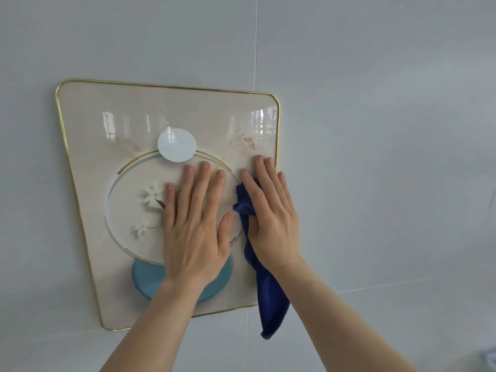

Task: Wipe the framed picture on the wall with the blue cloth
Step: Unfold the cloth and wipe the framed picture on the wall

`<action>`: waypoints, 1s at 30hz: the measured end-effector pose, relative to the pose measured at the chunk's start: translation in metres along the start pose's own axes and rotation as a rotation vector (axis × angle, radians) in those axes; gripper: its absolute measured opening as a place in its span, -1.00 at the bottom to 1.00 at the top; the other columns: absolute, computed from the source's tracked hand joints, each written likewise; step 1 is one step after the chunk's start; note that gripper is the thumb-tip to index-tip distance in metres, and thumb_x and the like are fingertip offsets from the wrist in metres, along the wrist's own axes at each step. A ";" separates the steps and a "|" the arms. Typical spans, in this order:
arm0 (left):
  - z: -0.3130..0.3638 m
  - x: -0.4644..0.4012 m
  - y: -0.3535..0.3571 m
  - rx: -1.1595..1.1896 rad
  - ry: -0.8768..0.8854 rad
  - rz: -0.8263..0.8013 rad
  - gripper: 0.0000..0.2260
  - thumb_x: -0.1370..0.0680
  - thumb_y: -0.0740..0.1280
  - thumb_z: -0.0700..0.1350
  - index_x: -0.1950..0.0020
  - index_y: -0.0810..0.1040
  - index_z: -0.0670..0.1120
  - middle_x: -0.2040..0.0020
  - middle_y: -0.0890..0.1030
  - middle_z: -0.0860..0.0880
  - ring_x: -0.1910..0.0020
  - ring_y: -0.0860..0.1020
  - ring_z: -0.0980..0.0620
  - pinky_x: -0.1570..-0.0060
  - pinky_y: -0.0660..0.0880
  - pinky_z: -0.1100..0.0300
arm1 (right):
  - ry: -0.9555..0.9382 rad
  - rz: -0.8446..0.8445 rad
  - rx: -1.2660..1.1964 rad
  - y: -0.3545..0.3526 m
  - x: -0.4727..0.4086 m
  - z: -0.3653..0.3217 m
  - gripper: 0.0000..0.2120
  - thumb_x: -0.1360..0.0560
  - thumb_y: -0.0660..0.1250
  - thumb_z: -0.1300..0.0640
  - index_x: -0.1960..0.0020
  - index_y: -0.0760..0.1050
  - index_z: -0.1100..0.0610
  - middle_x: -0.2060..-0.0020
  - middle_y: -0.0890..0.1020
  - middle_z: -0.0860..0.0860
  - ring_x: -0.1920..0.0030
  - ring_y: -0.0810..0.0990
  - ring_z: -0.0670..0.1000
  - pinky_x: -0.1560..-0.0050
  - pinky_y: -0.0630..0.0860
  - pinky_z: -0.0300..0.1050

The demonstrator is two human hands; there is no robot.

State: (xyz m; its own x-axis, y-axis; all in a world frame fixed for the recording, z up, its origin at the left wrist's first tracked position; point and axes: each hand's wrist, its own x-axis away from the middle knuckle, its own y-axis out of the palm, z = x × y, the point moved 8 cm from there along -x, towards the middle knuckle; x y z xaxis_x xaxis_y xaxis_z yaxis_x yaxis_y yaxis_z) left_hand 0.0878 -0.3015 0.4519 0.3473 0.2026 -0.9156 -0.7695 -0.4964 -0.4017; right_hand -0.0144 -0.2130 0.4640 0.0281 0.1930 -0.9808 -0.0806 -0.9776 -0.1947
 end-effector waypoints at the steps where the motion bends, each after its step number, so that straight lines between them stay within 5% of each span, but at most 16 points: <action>1: -0.001 0.000 0.002 -0.005 0.004 0.017 -0.46 -0.71 -0.10 0.12 -0.68 0.08 -0.03 -0.71 0.05 -0.06 -0.70 -0.03 -0.08 -0.65 0.00 -0.21 | -0.013 -0.008 0.002 0.004 0.004 0.000 -0.57 -0.67 0.26 0.24 -0.53 0.40 0.27 -0.58 0.36 0.27 -0.65 0.23 0.25 -0.60 0.29 0.29; 8: -0.002 -0.001 0.009 -0.032 0.018 0.133 -0.42 -0.69 -0.15 0.14 -0.67 0.15 -0.04 -0.69 0.12 -0.06 -0.69 0.01 -0.05 -0.66 -0.07 -0.11 | -0.070 -0.007 0.024 0.010 0.008 0.001 -0.37 -0.70 0.07 -0.15 -0.60 0.17 0.25 -0.61 0.25 0.31 -0.67 0.14 0.26 -0.66 0.19 0.23; 14: -0.003 -0.001 0.009 -0.058 0.014 0.155 -0.42 -0.69 -0.17 0.15 -0.67 0.14 -0.03 -0.69 0.12 -0.04 -0.69 0.03 -0.05 -0.66 -0.07 -0.09 | -0.086 0.053 0.043 0.014 0.014 0.003 -0.57 -0.72 0.14 0.14 -0.56 0.27 0.25 -0.58 0.25 0.27 -0.64 0.20 0.29 -0.64 0.23 0.28; 22: -0.002 -0.002 0.009 -0.058 0.011 0.165 -0.42 -0.68 -0.14 0.13 -0.67 0.14 -0.02 -0.69 0.11 -0.03 -0.69 0.02 -0.04 -0.67 -0.09 -0.07 | -0.079 0.045 0.040 0.017 0.037 0.006 -0.48 -0.61 0.32 0.39 -0.54 0.32 0.24 -0.56 0.31 0.28 -0.66 0.18 0.23 -0.66 0.18 0.23; 30: -0.002 -0.001 0.010 -0.079 0.029 0.183 -0.43 -0.68 -0.10 0.11 -0.67 0.15 -0.04 -0.68 0.10 -0.04 -0.69 0.05 -0.08 -0.67 -0.08 -0.09 | -0.135 -0.153 0.041 0.018 0.104 0.012 -0.60 -0.76 -0.02 0.29 -0.50 0.42 0.23 -0.53 0.40 0.25 -0.63 0.27 0.25 -0.56 0.39 0.26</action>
State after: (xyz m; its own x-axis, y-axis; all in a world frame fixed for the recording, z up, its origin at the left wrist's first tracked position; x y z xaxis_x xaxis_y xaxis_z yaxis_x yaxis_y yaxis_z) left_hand 0.0808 -0.3082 0.4486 0.2217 0.0797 -0.9719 -0.7772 -0.5875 -0.2255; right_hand -0.0245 -0.2092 0.3589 -0.0902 0.3508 -0.9321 -0.1264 -0.9324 -0.3387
